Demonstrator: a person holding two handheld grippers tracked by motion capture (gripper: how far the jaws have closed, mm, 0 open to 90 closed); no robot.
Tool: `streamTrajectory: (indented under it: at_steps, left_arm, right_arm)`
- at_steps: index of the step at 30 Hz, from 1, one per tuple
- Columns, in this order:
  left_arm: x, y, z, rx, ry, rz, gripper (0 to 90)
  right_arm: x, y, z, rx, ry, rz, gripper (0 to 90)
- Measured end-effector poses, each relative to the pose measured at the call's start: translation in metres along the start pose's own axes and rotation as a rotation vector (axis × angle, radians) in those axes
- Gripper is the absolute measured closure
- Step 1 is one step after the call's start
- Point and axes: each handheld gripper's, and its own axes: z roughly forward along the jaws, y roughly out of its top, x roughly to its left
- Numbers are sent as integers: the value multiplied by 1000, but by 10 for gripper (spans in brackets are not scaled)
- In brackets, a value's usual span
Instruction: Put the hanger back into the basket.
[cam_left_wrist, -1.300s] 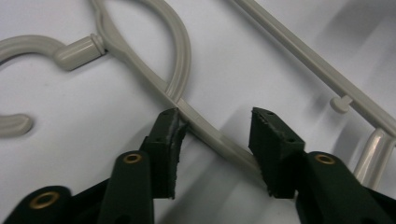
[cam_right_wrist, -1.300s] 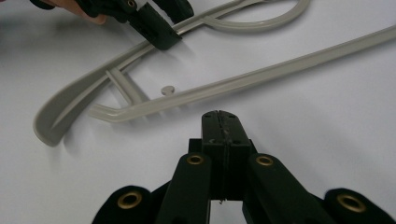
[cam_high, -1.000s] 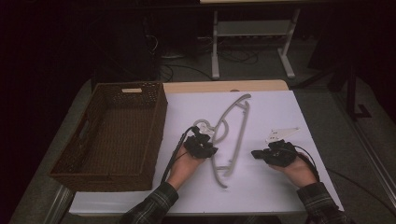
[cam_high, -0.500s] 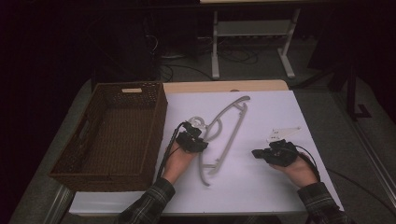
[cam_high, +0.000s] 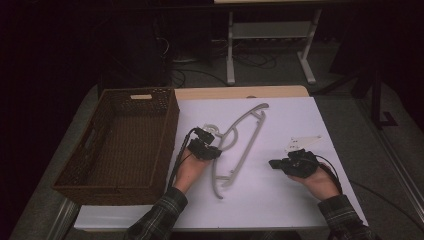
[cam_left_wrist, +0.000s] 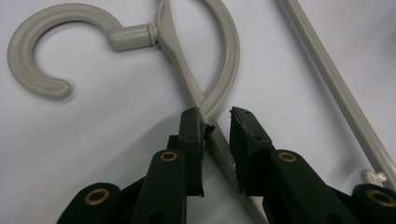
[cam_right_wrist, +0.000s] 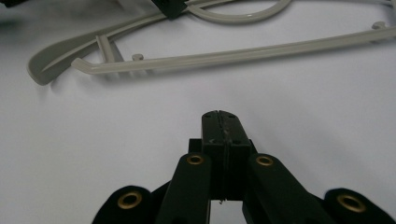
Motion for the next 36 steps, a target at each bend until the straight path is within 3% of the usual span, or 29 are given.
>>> streamTrajectory:
  at_steps: [8,10,15,16,20,25,28,32,36]
  left_arm:
    - [-3,1,2,-2,-44,10,758]
    - [-10,3,5,-1,-66,30,763]
    - [-19,5,11,-11,-121,65,767]
    - [-25,5,14,-11,-134,93,761]
    - [-29,5,13,0,-126,141,715]
    - [-29,5,13,-8,-118,119,612]
    - [-29,4,13,-6,-104,109,507]
    - [-29,3,12,-2,-92,101,407]
    - [-26,1,10,-7,-95,86,376]
  right_arm:
    - [-3,10,7,-22,5,8,896]
    - [-4,19,11,-45,6,14,896]
    - [-3,22,13,-40,-1,-2,896]
    - [-3,21,14,-25,-15,6,896]
    - [-10,16,13,-3,-48,24,896]
    - [-20,9,16,4,-71,54,896]
    - [-31,8,29,1,-101,85,896]
    - [-35,7,40,15,-110,92,896]
    - [-36,7,43,27,-111,88,897]
